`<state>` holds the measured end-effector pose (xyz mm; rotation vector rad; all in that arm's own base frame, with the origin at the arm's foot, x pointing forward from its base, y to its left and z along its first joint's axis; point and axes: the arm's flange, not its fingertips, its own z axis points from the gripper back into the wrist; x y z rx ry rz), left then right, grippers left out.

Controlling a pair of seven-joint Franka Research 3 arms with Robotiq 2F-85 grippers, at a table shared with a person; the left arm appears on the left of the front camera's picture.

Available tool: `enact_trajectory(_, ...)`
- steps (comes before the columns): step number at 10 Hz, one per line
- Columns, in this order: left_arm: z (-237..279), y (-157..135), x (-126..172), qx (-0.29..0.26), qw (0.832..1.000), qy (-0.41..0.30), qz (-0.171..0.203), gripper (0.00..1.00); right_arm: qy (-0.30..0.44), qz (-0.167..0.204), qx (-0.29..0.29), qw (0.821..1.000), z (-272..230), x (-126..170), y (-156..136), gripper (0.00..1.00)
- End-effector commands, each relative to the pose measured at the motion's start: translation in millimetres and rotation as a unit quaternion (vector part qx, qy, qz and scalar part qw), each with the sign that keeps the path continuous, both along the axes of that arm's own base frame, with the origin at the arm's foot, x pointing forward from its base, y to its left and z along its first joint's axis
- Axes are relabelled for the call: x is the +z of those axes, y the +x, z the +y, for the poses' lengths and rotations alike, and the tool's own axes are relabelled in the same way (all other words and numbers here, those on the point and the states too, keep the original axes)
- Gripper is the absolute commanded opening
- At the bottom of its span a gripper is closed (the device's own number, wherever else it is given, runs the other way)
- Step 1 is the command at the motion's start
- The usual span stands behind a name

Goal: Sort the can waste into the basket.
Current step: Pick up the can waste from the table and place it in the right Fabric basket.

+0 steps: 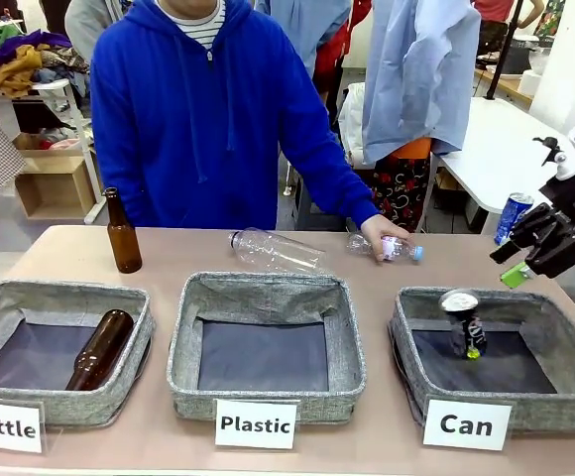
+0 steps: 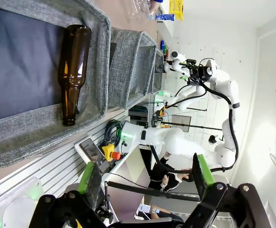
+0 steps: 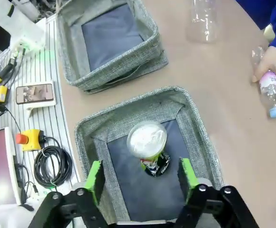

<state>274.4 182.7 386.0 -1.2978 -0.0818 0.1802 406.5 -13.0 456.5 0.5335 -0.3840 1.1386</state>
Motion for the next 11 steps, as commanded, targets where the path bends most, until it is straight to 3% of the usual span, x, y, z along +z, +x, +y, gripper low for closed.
enact_trajectory(1, 0.1, 0.3, 2.8, 0.001, 1.000, -0.008, 0.000, 1.00, -0.014, 0.017, -0.004, 1.000, -0.6, 1.5, 7.8, 1.00)
enact_trajectory(4, 0.1, 0.3, 2.8, 0.001, 1.000, -0.008, 0.000, 1.00, 0.010, 0.032, -0.028, 0.999, -2.4, 1.2, 11.0, 1.00)
enact_trajectory(5, 0.1, 0.3, 2.8, 0.001, 1.000, -0.008, 0.000, 1.00, 0.123, 0.040, -0.116, 0.985, 0.3, 8.1, 10.9, 1.00)
enact_trajectory(6, 0.1, 0.3, 2.8, 0.001, 1.000, -0.008, 0.000, 1.00, 0.251, 0.062, -0.200, 0.945, -4.3, 17.4, 11.1, 1.00)
enact_trajectory(7, 0.1, 0.3, 2.8, 0.001, 1.000, -0.008, 0.000, 1.00, 0.317, 0.031, -0.359, 0.878, -10.6, 16.9, 17.0, 1.00)
enact_trajectory(8, 0.1, 0.3, 2.8, 0.001, 1.000, -0.008, 0.000, 1.00, 0.385, 0.137, -0.393, 0.823, -21.7, 12.0, 27.0, 1.00)
enact_trajectory(9, 0.1, 0.3, 2.8, 0.001, 1.000, -0.008, 0.000, 1.00, 0.404, 0.206, -0.413, 0.790, -23.7, 5.5, 32.2, 1.00)
enact_trajectory(10, 0.1, 0.3, 2.8, 0.001, 1.000, -0.008, 0.000, 1.00, 0.418, 0.270, -0.456, 0.738, -28.7, -4.1, 38.9, 1.00)
enact_trajectory(11, 0.1, 0.3, 2.8, 0.001, 1.000, -0.008, 0.000, 1.00, 0.450, 0.278, -0.484, 0.697, -41.2, -4.8, 38.9, 1.00)
